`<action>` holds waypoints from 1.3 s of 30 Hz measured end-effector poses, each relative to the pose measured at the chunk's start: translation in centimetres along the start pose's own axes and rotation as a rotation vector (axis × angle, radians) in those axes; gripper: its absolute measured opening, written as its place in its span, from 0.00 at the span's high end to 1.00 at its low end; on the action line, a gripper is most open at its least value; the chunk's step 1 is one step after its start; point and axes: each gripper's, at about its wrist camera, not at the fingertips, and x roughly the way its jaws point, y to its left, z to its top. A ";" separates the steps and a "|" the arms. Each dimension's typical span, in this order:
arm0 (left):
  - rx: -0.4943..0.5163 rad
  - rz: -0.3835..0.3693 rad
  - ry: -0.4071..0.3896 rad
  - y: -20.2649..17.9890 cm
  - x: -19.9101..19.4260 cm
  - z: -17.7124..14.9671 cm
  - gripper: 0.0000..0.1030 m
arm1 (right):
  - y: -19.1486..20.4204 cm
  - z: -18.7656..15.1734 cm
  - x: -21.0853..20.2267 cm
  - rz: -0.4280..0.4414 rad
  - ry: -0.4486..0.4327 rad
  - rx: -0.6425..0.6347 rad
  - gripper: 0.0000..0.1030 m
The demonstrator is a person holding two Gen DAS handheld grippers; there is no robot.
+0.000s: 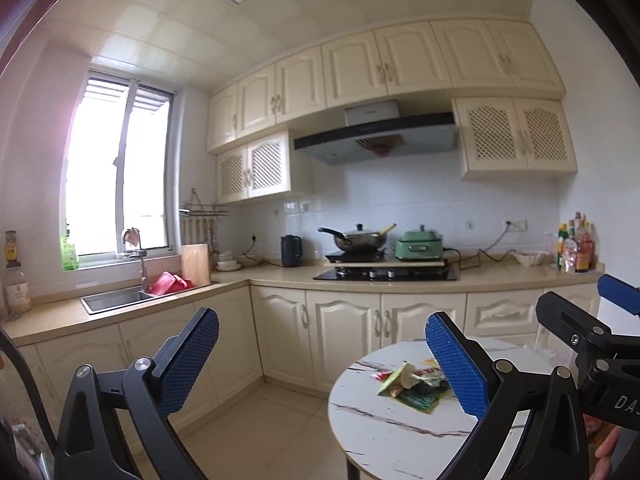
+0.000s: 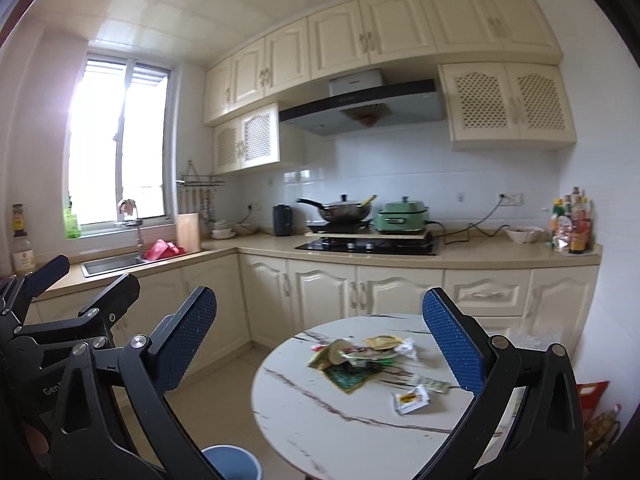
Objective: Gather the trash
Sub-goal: 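Move both tools back toward the table, then grasp the white snack wrapper with the right gripper while the left gripper grasps the green packet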
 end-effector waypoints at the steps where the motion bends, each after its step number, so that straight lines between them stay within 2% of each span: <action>1: 0.002 -0.007 0.007 0.0 2.1 1.1 0.01 | -0.5 -0.2 0.2 -0.008 0.004 0.003 0.00; 5: 0.011 -0.032 0.054 -1.2 6.6 2.6 0.01 | -2.6 -0.9 1.1 -0.041 0.030 0.025 0.00; 10: 0.024 -0.072 0.151 -2.5 12.0 3.3 0.01 | -6.6 -2.3 3.3 -0.109 0.088 0.067 0.00; 13: 0.044 -0.081 0.220 -3.9 16.3 3.9 0.01 | -9.5 -3.8 5.1 -0.165 0.144 0.091 0.00; 18: 0.065 -0.100 0.344 -5.5 23.1 3.6 0.01 | -14.2 -7.5 9.7 -0.239 0.296 0.129 0.00; 22: 0.075 -0.103 0.421 -6.5 28.7 3.8 0.01 | -16.8 -11.8 14.1 -0.244 0.456 0.140 0.00; 24: 0.078 -0.109 0.452 -6.9 31.1 3.9 0.01 | -17.7 -14.5 17.0 -0.220 0.559 0.146 0.00; 28: 0.085 -0.110 0.515 -7.2 36.5 3.7 0.01 | -17.9 -18.5 21.3 -0.168 0.691 0.139 0.00; 32: 0.081 -0.117 0.569 -7.5 41.4 3.4 0.01 | -18.0 -20.7 24.4 -0.124 0.751 0.136 0.00; 39: 0.070 -0.127 0.601 -7.8 47.4 3.1 0.01 | -18.4 -21.4 27.8 -0.087 0.798 0.129 0.00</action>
